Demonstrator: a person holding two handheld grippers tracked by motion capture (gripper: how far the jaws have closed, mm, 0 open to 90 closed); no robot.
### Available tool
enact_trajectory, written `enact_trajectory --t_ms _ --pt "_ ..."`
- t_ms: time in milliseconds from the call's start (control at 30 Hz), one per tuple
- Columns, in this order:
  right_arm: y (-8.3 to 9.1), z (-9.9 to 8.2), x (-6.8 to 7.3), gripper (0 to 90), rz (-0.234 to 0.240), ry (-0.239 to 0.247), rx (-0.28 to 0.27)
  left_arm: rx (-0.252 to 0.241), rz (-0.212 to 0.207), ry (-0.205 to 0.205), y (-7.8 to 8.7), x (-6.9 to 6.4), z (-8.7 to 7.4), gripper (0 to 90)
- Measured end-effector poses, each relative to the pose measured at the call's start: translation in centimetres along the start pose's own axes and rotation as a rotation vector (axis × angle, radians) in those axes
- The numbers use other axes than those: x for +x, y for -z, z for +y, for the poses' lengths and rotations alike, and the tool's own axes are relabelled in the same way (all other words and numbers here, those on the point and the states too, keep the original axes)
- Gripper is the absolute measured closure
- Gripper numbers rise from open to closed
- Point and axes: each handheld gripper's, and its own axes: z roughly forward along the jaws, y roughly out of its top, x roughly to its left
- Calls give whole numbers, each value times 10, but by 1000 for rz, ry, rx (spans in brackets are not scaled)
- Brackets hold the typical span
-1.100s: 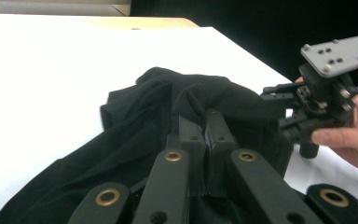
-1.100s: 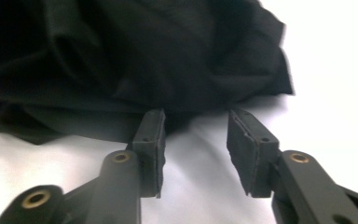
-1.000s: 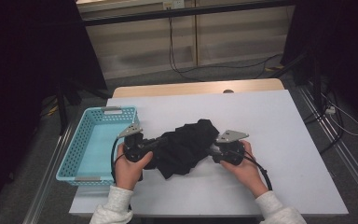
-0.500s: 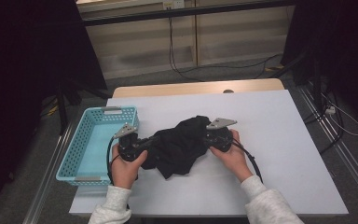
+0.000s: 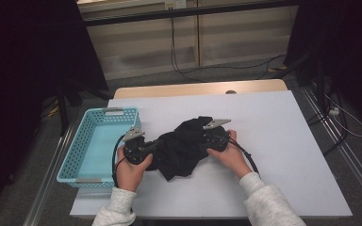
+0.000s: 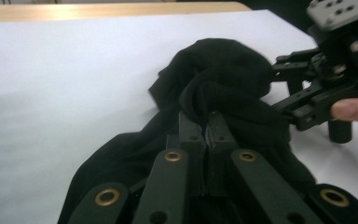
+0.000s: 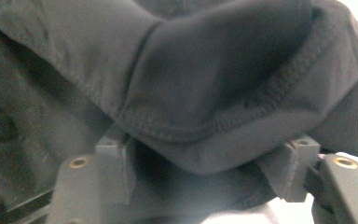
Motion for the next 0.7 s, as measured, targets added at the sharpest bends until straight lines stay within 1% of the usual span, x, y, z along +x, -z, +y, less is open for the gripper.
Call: enact_trajectory --t_ms 33,67,100,133,167,200,233,267,300,367,500,533,567,600,633,667,700 --pt "1 0 1 477 10 0 3 2 -6 1 0 -1 0 881" --pt "4 -1 1 630 34 1 12 3 -7 0 0 -1 -1 881" --pt "7 -1 1 740 62 -2 22 3 -13 3 -1 -1 -1 881" --pt "15 -5 1 841 46 53 49 8 -21 3 -2 -1 -2 881" --pt "15 -5 1 841 46 53 49 10 -29 8 -2 -2 -3 881" --pt "27 -13 0 849 63 56 55 14 -41 7 -4 -3 -4 881" --pt "27 -13 0 849 63 56 55 21 -52 9 -5 -4 -5 881" --pt "34 -17 0 852 63 61 56 21 -62 7 -8 -6 -6 881" --pt "42 -22 0 853 72 59 59 25 -69 6 -10 -8 -7 881" --pt "61 -32 -1 855 80 62 58 40 -98 9 -15 -12 -9 880" --pt "96 -58 -2 856 136 40 59 72 -156 -3 -27 -27 -13 880" --pt "109 -69 -2 852 147 28 57 87 -162 -12 -31 -31 -15 880" --pt "109 -69 -2 852 147 28 57 100 -162 -23 -35 -34 -18 880" --pt "114 -74 -3 847 156 12 59 113 -165 -23 -39 -36 -20 880" --pt "118 -76 -4 828 153 2 56 121 -166 -22 -43 -37 -22 880" --pt "121 -78 -5 803 141 -9 44 124 -163 -25 -45 -38 -24 880" --pt "123 -78 -6 784 141 -19 28 123 -162 -18 -46 -38 -25 880"
